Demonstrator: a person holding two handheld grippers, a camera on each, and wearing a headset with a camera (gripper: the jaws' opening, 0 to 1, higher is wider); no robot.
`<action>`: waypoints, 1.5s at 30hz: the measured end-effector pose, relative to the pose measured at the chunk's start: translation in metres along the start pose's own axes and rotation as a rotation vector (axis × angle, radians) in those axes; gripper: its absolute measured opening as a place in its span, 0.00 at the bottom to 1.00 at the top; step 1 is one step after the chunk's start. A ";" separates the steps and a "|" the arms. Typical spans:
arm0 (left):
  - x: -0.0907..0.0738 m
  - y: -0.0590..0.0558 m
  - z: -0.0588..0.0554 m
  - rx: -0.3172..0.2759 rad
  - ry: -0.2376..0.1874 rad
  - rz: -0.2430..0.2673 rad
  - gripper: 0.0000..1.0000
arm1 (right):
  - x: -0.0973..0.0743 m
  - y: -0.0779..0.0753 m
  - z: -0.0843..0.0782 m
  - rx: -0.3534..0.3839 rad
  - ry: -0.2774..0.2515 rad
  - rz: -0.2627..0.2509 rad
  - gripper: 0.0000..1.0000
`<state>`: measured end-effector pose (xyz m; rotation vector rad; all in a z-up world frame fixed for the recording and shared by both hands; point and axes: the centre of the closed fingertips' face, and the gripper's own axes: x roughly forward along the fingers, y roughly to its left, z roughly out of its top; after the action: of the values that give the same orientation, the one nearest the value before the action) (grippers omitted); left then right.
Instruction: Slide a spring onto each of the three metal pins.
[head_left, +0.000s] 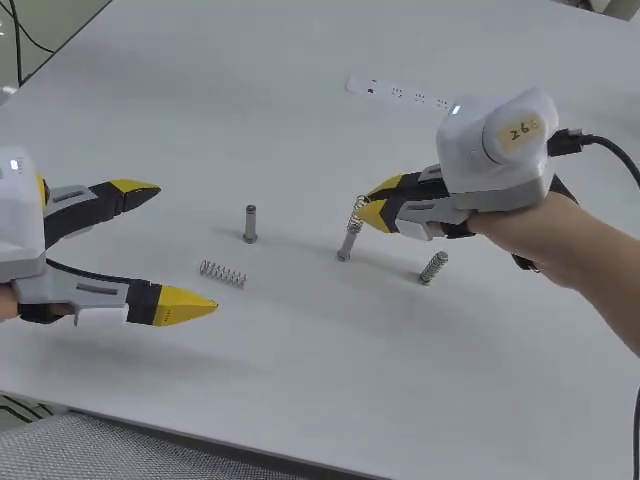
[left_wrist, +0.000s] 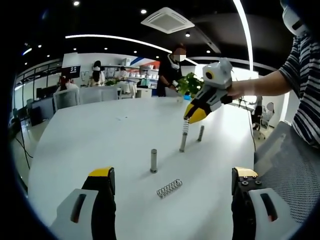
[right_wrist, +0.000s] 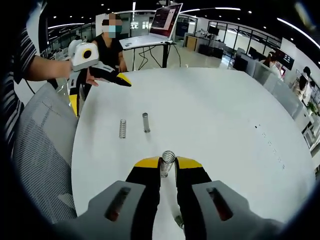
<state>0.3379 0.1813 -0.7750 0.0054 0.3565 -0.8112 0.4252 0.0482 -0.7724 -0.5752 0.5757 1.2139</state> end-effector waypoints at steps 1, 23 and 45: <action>0.000 0.000 0.000 0.000 0.001 0.001 0.96 | 0.001 0.000 -0.001 -0.003 0.004 -0.001 0.12; -0.001 0.003 -0.001 -0.007 0.004 0.005 0.96 | 0.023 0.006 -0.034 -0.042 0.120 0.003 0.12; -0.002 -0.003 -0.003 -0.005 0.013 -0.004 0.95 | 0.026 0.009 -0.046 -0.029 0.141 0.004 0.13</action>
<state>0.3340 0.1809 -0.7769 0.0055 0.3711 -0.8142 0.4185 0.0367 -0.8237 -0.6878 0.6790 1.1930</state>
